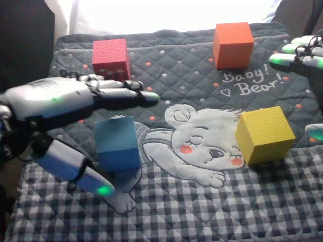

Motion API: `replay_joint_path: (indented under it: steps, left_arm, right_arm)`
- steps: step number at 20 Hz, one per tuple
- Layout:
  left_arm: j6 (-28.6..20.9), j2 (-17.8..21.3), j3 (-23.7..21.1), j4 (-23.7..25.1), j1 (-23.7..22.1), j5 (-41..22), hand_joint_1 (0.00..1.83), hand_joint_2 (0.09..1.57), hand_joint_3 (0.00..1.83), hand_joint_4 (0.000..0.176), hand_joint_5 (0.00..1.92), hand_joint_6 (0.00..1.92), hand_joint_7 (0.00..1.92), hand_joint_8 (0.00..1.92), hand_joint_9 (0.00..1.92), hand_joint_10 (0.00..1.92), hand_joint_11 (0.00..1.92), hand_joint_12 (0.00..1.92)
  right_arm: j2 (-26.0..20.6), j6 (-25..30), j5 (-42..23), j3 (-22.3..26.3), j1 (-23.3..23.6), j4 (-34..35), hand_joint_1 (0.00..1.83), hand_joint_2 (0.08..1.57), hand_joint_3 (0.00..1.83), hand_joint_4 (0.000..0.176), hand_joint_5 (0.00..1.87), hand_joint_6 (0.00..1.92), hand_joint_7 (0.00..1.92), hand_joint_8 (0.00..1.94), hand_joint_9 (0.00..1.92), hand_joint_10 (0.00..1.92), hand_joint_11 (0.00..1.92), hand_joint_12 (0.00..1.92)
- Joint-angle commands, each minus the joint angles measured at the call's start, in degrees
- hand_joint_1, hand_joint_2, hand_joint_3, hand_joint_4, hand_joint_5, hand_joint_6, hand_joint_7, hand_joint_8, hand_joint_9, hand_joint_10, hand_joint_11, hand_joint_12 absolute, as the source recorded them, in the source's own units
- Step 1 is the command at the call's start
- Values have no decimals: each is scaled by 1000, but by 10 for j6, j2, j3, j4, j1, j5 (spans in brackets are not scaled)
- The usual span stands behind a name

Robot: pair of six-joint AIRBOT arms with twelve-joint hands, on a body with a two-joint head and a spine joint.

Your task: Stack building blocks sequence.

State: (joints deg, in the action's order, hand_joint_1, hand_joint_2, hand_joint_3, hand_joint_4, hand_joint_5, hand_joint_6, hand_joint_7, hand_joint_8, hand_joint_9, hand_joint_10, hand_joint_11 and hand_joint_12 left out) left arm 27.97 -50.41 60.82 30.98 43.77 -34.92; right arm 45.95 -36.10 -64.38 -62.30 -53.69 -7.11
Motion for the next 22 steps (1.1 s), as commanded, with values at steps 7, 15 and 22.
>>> replay_joint_path:
  steps: [7,15,22]
  left_arm:
    - [26,-29,20,22,-35,46,920,808,5,162,352,8,282,14,270,20,0,1188]
    - [40,-30,21,8,-49,50,1172,1048,36,0,1060,784,786,879,681,1280,479,1793]
    - [73,-7,25,-63,-74,-2,1270,1120,0,0,1096,553,908,1367,1047,1427,1044,1627]
  right_arm:
    - [-1,-1,-67,-2,1,19,370,1183,0,152,140,3,189,2,170,2,232,66]
    - [0,-1,-68,-1,-2,24,315,1236,11,128,139,2,211,3,197,5,260,75]
    - [0,-1,-68,-1,-4,29,325,1282,10,125,154,4,246,9,219,7,274,76]
